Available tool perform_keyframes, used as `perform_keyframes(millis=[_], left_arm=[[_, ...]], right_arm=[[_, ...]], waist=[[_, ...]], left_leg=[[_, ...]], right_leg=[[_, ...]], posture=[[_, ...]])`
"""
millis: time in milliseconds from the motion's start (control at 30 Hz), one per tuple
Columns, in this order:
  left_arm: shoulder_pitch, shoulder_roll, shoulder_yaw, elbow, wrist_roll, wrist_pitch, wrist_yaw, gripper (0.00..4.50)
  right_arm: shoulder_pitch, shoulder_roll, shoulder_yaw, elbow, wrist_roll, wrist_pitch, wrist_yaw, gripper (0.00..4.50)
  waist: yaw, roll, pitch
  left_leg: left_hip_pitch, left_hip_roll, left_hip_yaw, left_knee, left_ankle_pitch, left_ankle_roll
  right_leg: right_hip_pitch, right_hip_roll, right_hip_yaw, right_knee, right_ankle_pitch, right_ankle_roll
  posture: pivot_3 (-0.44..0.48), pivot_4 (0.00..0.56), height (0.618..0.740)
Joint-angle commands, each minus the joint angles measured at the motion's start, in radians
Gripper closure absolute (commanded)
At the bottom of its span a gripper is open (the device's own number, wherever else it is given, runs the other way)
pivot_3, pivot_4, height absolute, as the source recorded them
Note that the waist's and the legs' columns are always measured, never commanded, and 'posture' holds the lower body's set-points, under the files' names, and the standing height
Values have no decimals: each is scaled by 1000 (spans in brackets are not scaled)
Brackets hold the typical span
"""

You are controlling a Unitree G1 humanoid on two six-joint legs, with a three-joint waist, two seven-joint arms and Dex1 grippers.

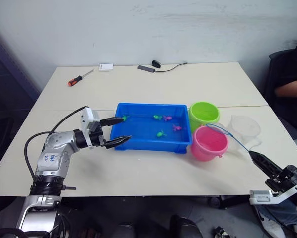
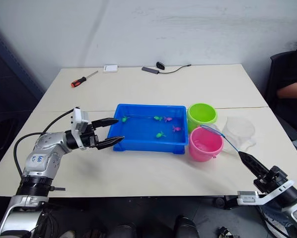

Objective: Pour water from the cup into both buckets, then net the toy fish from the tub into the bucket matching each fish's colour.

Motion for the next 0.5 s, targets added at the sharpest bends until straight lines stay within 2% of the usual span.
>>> perform_keyframes(millis=[33,133,300,500], left_arm=[[1,6,27,-45,-22,-2,-6,33],[3,9,32,-48,-27,4,-10,33],[5,18,43,-56,-41,23,-21,33],[6,36,48,-69,-48,40,-35,33]], right_arm=[[-3,-20,2,-10,56,14,-17,4500],[-42,-46,17,-8,202,-42,46,4500],[-186,-135,67,-7,501,-93,243,4500],[-354,-217,238,-10,965,-34,598,4500]], waist=[[0,0,0],[-7,0,0],[-25,-1,1],[-26,-3,4]], left_leg=[[0,0,0,0,0,0],[1,0,0,0,0,0],[4,0,-4,0,0,1],[6,0,-10,0,0,1]], right_leg=[[0,0,0,0,0,0],[0,0,1,0,0,0],[4,0,0,0,0,1],[8,0,-1,0,-1,1]], posture=[[0,150,740],[0,150,740],[0,150,740],[0,150,740]])
